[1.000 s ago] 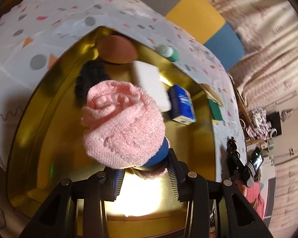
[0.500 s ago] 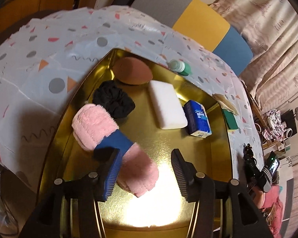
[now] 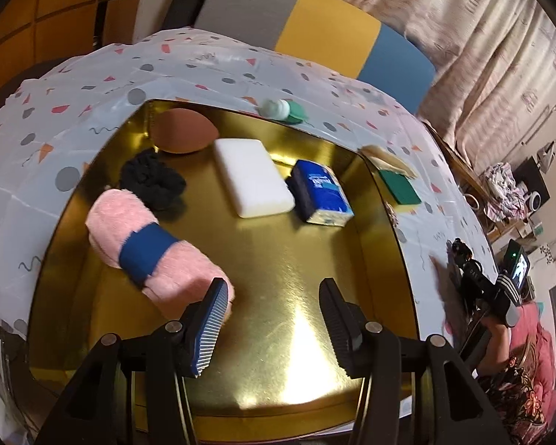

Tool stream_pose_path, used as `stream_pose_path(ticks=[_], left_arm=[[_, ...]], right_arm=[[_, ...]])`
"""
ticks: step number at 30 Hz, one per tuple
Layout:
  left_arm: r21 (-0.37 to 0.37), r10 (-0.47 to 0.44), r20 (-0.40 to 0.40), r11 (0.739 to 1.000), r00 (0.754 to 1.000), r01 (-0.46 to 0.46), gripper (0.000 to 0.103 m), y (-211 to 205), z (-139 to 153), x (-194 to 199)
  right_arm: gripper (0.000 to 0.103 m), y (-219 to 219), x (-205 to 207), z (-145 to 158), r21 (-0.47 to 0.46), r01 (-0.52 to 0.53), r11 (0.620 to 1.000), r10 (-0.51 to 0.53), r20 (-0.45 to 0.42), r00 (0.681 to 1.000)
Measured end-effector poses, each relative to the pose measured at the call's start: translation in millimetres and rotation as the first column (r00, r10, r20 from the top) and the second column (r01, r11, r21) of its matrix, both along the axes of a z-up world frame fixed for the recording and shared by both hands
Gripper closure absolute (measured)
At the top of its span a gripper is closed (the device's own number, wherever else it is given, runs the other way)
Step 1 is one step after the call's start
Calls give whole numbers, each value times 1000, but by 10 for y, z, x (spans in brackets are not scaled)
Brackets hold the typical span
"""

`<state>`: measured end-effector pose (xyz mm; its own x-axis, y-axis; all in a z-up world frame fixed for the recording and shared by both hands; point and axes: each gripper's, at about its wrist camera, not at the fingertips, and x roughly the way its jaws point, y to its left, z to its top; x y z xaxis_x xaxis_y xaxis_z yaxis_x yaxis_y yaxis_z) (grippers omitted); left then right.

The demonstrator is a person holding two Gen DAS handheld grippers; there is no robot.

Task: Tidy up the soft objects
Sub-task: 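Carry the black hair piece into the gold tray and open the right tool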

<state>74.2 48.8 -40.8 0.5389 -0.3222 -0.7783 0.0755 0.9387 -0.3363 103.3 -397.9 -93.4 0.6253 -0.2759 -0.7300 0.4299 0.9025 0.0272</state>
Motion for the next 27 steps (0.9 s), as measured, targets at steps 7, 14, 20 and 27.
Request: stream_pose_path(ticks=[7, 14, 20, 27], left_arm=[[14, 24, -3, 1000, 1000, -24, 51, 17, -4, -43], [6, 74, -11, 997, 997, -74, 51, 164, -8, -72], [-5, 112, -6, 994, 994, -112, 51, 290, 31, -80], [-10, 166, -15, 986, 986, -166, 51, 451, 63, -73]], right_arm=[[69, 498, -195, 242, 38, -167, 985, 165, 40, 985], [70, 1252, -176, 667, 78, -395, 915, 382, 142, 913], [70, 1965, -141, 911, 70, -568, 820, 551, 170, 817], [70, 2779, -121, 947, 72, -743, 666, 730, 143, 668]])
